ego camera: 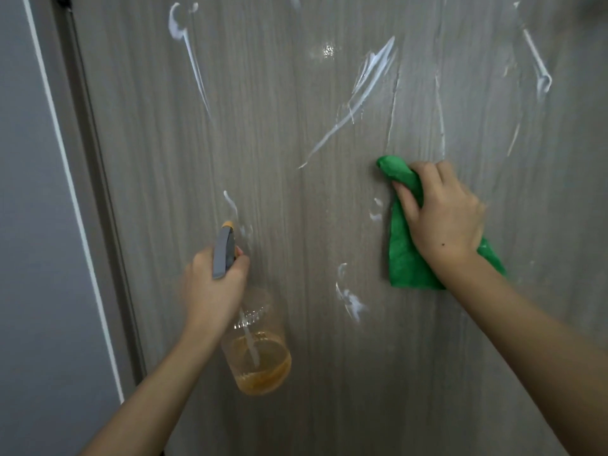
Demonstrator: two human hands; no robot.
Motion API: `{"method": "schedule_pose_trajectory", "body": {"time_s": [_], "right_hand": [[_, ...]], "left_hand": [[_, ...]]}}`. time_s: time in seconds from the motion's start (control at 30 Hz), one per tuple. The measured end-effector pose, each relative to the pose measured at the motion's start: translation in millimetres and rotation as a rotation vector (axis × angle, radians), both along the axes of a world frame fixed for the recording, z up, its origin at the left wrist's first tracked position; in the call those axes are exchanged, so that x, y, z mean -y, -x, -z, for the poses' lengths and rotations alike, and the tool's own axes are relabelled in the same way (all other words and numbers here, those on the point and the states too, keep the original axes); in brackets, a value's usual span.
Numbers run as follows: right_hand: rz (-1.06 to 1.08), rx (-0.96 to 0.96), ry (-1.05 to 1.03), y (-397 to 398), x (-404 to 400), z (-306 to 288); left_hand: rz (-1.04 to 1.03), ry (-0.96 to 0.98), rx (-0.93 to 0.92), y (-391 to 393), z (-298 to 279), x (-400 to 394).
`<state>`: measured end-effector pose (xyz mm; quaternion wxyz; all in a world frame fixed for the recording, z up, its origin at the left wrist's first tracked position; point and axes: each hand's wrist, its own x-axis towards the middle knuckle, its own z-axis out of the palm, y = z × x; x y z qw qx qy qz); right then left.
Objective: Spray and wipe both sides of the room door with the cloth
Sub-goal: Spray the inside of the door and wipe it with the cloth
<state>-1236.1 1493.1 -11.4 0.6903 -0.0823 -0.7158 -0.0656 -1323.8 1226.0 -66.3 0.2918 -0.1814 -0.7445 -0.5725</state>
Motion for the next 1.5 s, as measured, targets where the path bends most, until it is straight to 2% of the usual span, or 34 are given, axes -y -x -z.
{"method": "schedule_pose_trajectory", "body": {"time_s": [0.27,0.47,0.7,0.87,1.0,1.23,1.5], "right_hand": [[0.004,0.009,0.008,-1,0,0],[0.0,0.04,0.017,-2,1,0],[-0.075,-0.049,0.106,-27,-4,-16],[-0.032,-0.064,0.092,-61,-34,-41],[0.009,-0.044,0.085,-66,-55,-34],[0.06,-0.068,0.071,-58,-68,-20],[0.021,-0.039,0.121,-63,-58,-16]], "left_hand": [[0.038,-0.087,0.076,0,10,-8],[0.022,0.005,0.021,-18,0,-16],[0.088,-0.026,-0.044,-42,-43,-36],[0.132,-0.051,-0.084,-57,-84,-67],[0.122,-0.069,-0.095,-62,-99,-89],[0.071,0.018,-0.08,-65,-93,-99],[0.18,-0.047,-0.108,-71,-77,-88]]}}
